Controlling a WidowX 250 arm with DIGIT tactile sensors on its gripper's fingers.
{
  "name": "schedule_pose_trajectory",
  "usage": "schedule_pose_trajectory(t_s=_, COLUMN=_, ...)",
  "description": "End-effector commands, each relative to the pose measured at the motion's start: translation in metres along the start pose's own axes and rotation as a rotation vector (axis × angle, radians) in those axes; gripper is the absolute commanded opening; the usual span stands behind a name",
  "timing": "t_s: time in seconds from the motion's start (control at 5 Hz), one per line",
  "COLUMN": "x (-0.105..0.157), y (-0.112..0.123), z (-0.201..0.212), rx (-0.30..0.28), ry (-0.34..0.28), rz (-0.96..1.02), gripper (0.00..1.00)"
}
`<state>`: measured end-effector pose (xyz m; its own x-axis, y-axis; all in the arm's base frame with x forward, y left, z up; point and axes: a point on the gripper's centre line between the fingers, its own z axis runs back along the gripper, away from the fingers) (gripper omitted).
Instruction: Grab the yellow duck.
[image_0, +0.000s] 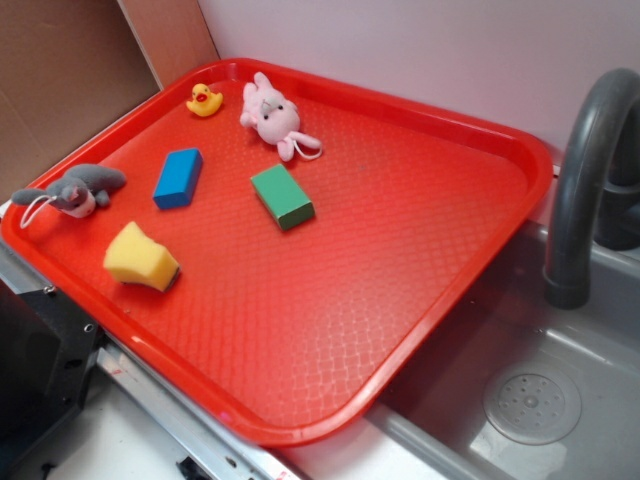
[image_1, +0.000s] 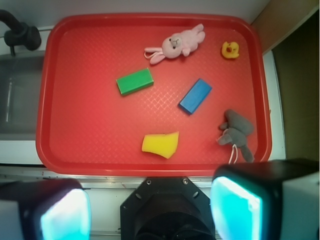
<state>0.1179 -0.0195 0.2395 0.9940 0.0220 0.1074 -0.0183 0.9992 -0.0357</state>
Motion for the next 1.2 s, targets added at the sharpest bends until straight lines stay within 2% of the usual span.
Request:
schedule_pose_trajectory(t_s=0.0, x=0.047, y=0.028, z=-0.006, rx=0.002, ry=-0.200, rz=0.324, gripper=1.00)
schedule_pose_trajectory(t_s=0.4, x=0.092, y=0.074, z=-0.042, rx=0.067, ry=-0.263, rz=0.647, gripper=1.00)
schedule_pose_trajectory(t_s=0.6, x=0.112, y=0.091, z=-0.064, rx=0.154, ry=-0.321, rz=0.730, gripper=1.00)
schedule_pose_trajectory(t_s=0.8, x=0.127, y=0.107, z=-0.088, rx=0.194, ry=-0.358, rz=0.818, gripper=1.00)
schedule_pose_trajectory(t_s=1.0, x=0.143, y=0.123, z=-0.111, rx=0.234, ry=-0.347, rz=0.835, gripper=1.00)
